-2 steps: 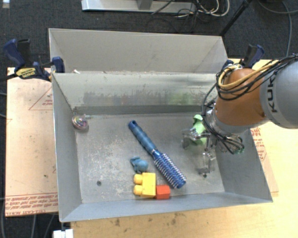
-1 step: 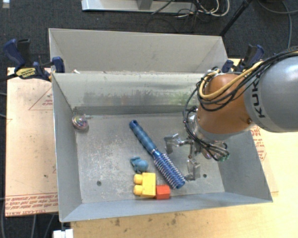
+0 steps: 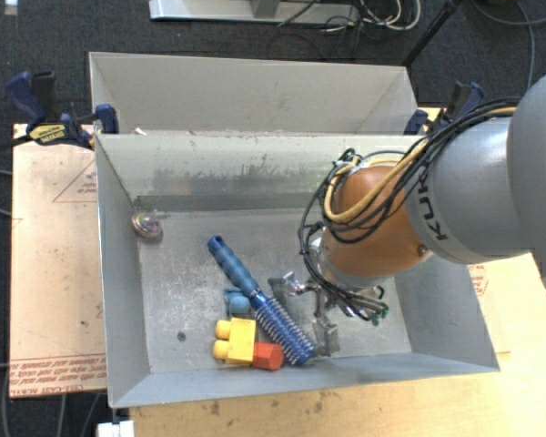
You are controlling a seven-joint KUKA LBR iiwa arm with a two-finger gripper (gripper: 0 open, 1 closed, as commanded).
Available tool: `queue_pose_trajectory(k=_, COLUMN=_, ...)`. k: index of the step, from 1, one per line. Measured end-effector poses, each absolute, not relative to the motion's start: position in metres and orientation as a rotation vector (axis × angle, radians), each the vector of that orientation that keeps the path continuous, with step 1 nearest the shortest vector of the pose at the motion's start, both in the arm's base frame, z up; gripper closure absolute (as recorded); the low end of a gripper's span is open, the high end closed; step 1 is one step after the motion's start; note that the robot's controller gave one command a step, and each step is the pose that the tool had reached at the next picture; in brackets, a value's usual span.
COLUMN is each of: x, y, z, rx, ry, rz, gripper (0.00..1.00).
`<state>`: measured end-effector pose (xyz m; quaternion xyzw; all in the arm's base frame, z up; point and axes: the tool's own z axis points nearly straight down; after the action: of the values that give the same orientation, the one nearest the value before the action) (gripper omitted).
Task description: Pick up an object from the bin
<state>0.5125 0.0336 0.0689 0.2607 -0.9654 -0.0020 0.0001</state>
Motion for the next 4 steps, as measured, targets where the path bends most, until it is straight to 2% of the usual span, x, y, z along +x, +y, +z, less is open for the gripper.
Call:
queue_pose_trajectory(k=1, x=0.609, y=0.043, z=0.122, rx=0.471, ry=-3.117, rz=-0.001, gripper=0.0)
queue_pose_trajectory(k=2, x=0.584, y=-0.053, z=0.145, rx=0.633, ry=-3.078, rz=0.004, gripper=0.0)
queue_pose_trajectory(k=3, x=0.584, y=-0.124, z=0.136, rx=1.146, ry=-2.928, rz=0.004, gripper=0.0)
queue_pose_trajectory(k=4, x=0.644, y=-0.11, z=0.075, rx=1.142, ry=-2.951, rz=-0.007, gripper=0.0)
